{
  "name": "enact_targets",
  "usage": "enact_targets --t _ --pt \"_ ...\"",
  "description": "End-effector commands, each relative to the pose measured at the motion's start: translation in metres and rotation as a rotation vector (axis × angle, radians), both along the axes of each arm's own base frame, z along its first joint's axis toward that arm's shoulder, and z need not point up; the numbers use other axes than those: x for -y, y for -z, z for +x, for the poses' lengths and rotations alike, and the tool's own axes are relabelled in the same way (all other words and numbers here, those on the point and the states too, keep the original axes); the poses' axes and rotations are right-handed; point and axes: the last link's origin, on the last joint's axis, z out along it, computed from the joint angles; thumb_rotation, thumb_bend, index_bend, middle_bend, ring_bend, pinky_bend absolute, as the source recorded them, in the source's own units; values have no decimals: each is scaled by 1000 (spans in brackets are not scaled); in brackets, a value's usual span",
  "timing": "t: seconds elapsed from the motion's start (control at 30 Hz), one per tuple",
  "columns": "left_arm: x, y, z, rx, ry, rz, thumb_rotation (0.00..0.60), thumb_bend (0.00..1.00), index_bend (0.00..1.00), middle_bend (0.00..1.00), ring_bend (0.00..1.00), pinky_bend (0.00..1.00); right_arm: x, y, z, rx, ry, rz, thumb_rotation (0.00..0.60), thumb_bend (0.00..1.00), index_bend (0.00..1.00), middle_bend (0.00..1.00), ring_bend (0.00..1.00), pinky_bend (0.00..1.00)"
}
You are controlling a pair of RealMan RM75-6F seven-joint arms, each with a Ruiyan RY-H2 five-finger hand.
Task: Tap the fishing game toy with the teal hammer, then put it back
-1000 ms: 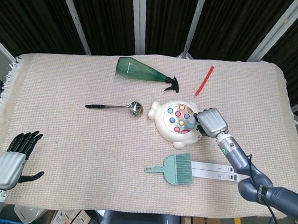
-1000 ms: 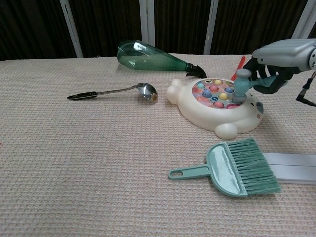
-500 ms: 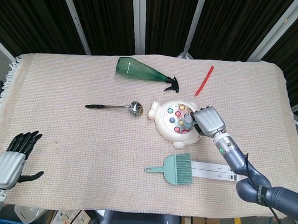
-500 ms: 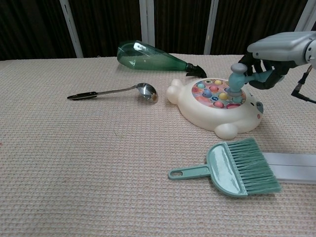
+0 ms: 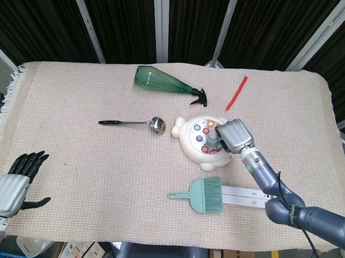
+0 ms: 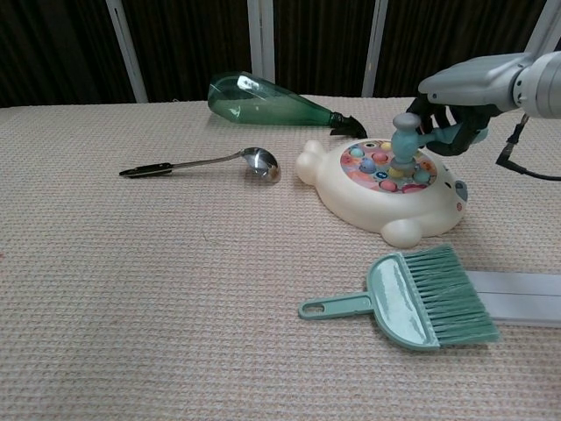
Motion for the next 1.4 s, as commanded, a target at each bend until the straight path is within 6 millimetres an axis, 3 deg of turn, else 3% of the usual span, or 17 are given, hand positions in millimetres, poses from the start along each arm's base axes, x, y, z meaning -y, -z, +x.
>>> enact_targets --t 0.03,0.4,0.67,0.93,1.23,1.4 --pt "0 1 0 0 -2 -3 600 106 0 0 0 0 2 5 -2 -21 8 7 600 1000 1000 846 746 672" --pt "-1 1 -1 2 -1 -7 600 106 0 0 0 0 0 1 -2 -37 21 -15 600 1000 1000 848 748 674" --pt "2 -2 -1 8 3 10 600 106 0 0 0 0 -13 -34 -1 27 6 -82 600 1000 1000 848 748 674" --pt "4 -3 1 3 6 14 600 106 0 0 0 0 -30 -52 -45 46 74 -121 600 1000 1000 848 748 674" --pt "7 -5 5 -9 1 14 600 106 0 0 0 0 -41 -35 -105 73 149 -94 600 1000 1000 848 742 674" --pt "8 -6 7 -12 4 16 600 106 0 0 0 0 -43 -27 -125 88 172 -91 600 1000 1000 848 721 664"
